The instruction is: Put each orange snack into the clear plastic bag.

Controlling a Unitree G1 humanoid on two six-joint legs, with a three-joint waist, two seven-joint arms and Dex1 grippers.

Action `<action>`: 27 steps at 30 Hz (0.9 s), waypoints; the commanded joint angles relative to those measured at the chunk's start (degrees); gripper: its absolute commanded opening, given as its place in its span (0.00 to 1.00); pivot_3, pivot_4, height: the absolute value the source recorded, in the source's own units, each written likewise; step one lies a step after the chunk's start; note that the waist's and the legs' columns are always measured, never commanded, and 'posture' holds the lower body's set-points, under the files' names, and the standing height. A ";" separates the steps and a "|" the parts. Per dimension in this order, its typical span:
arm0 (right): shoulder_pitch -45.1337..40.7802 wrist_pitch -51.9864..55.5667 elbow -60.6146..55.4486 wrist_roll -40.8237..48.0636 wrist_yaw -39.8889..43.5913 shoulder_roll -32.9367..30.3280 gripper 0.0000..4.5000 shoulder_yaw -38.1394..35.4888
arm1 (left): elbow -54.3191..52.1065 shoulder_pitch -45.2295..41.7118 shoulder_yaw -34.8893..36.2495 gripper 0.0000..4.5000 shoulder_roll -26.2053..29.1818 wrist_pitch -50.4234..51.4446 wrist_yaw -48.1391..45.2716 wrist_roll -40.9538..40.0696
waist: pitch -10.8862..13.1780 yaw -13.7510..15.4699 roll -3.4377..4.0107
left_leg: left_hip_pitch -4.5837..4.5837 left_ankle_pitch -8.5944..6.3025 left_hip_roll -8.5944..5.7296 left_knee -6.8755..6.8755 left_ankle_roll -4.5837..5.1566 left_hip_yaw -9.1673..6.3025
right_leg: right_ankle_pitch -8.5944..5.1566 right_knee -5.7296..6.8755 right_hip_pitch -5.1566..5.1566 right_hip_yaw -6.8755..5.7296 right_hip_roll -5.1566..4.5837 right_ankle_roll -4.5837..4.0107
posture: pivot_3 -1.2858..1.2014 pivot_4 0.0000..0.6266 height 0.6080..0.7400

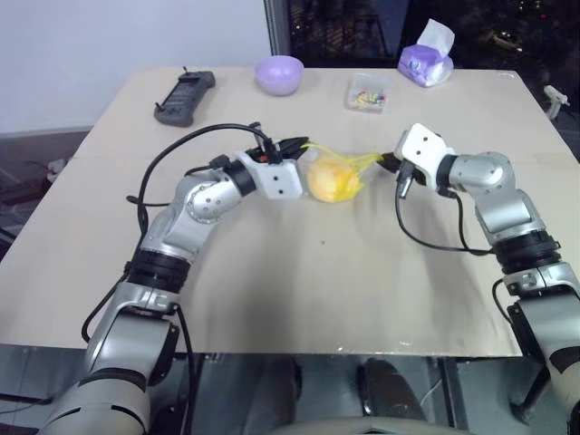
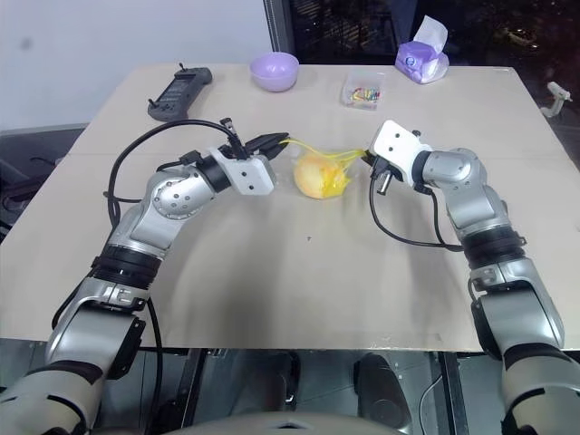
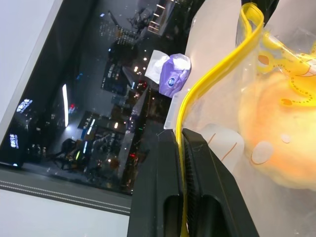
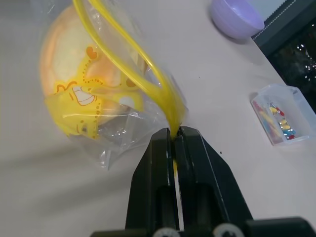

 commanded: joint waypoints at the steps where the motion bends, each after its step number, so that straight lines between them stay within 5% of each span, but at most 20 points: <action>1: -2.03 -2.15 0.14 -0.21 -2.68 -0.69 0.01 -2.31 | 0.10 -1.28 0.50 0.00 0.11 -0.26 1.42 0.51 | 0.00 0.00 0.00 | 0.00 0.00 0.00 0.00 0.00 0.00 | 0.00 0.00 0.00 0.00 0.00 0.00 | 0.52 0.24 1.00; 7: -9.63 -7.09 6.25 -1.28 -15.01 -0.44 0.01 -6.59 | 8.01 -11.75 2.00 0.00 -2.65 2.04 11.80 5.35 | 0.05 0.15 -0.02 | -0.02 0.01 -0.02 0.03 0.00 -0.02 | 0.00 0.05 -0.02 -0.02 0.00 0.00 | 0.52 0.24 1.00; 11: -11.02 -8.26 5.05 -0.62 -14.89 -2.64 0.01 -7.86 | 10.34 -14.37 2.36 0.00 -2.04 1.07 14.56 5.23 | 0.02 0.07 -0.01 | -0.04 0.12 -0.02 -0.04 -0.20 -0.01 | 0.00 -0.04 -0.03 -0.03 -0.02 0.00 | 0.52 0.24 1.00; 15: -3.35 -2.77 -5.58 2.20 -4.67 -7.11 0.01 -6.47 | 8.34 -8.63 -1.11 0.00 -1.77 -2.07 5.33 0.16 | 0.01 0.01 0.00 | -0.04 0.12 -0.02 -0.19 -0.20 0.05 | 0.00 -0.04 -0.03 -0.02 -0.06 0.00 | 0.52 0.24 1.00; 21: 17.04 11.80 -26.17 7.02 6.67 -10.47 0.01 -1.18 | -8.24 12.33 -6.42 0.00 2.75 10.64 -20.38 -13.16 | 0.22 -0.19 0.00 | -0.15 0.12 -0.01 -0.21 -0.21 0.07 | 0.00 -0.05 -0.12 0.05 -0.07 0.00 | 0.52 0.24 1.00; 23: 21.84 13.24 -28.38 6.22 6.92 -9.80 0.06 1.16 | -13.52 17.94 -7.21 0.15 3.92 15.72 -24.71 -16.14 | 0.09 -0.54 0.02 | -0.12 0.00 0.00 -0.07 0.02 0.07 | -0.01 0.03 -0.18 0.08 -0.04 -0.01 | 0.52 0.24 1.00; 27: 26.90 17.34 -31.17 6.20 8.24 -12.77 0.40 -0.36 | -20.36 22.44 -4.54 0.47 4.05 23.70 -26.99 -20.83 | 0.04 0.18 0.12 | 0.12 -0.03 0.08 0.12 0.05 -0.03 | -0.01 0.13 0.09 -0.01 0.06 -0.02 | 0.52 0.24 1.00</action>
